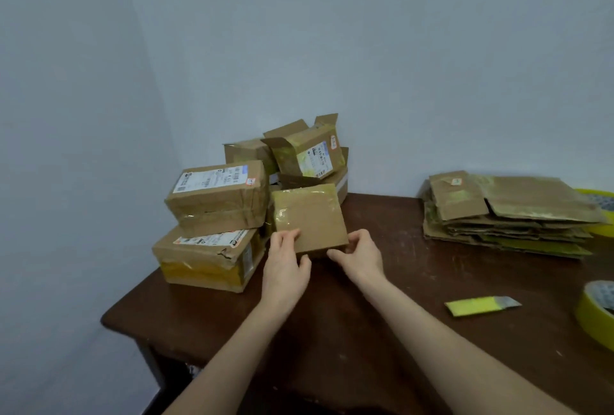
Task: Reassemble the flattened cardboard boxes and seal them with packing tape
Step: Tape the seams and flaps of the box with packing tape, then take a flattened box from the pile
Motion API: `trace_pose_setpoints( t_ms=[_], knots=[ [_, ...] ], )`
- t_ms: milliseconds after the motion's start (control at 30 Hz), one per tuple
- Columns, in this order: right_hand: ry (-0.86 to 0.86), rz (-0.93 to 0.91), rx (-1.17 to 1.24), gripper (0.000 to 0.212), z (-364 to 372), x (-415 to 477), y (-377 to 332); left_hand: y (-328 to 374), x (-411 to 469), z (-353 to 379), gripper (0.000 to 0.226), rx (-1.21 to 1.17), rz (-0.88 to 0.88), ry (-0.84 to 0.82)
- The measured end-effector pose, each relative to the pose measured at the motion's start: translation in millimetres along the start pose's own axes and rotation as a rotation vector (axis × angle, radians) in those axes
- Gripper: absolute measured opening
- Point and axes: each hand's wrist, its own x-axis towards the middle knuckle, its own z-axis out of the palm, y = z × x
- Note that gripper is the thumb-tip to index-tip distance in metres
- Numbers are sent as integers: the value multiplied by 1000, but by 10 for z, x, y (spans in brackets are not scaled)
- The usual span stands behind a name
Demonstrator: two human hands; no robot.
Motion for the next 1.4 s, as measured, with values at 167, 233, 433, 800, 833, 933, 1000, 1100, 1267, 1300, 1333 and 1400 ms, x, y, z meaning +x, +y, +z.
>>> trace_pose_setpoints(
  t_ms=[167, 233, 433, 800, 833, 933, 1000, 1100, 1267, 1300, 1333, 1400],
  knots=[
    [24, 45, -161, 24, 27, 88, -63, -69, 141, 4, 47, 125, 4, -14],
    [10, 57, -182, 20, -9, 128, -39, -74, 105, 25, 50, 208, 1, -17],
    [-87, 68, -332, 27, 172, 182, 137, -117, 84, 192, 68, 231, -135, -290],
    [162, -70, -396, 30, -703, 253, 102, 786, 19, 585, 21, 211, 305, -395],
    [214, -78, -387, 30, -866, 246, 139, 922, -15, 693, 24, 214, 335, -455],
    [326, -74, -375, 30, -1372, 212, 264, 1256, -126, 1020, 50, 284, 403, -635],
    [375, -56, -365, 30, -1686, 167, 356, 1427, -209, 1194, 52, 314, 446, -702],
    [420, -25, -364, 31, -2033, 61, 482, 1604, -284, 1353, 37, 346, 427, -656],
    [412, 6, -335, 29, -2224, -71, 608, 1403, -90, 1181, 35, 425, 222, -412],
    [401, 7, -333, 27, -2216, -80, 612, 1306, -5, 1090, 34, 429, 165, -368],
    [385, 7, -330, 25, -2197, -89, 605, 1207, 76, 1000, 35, 446, 120, -331],
    [352, 11, -324, 23, -2133, -91, 590, 1032, 206, 865, 35, 498, 49, -290]
  ],
)
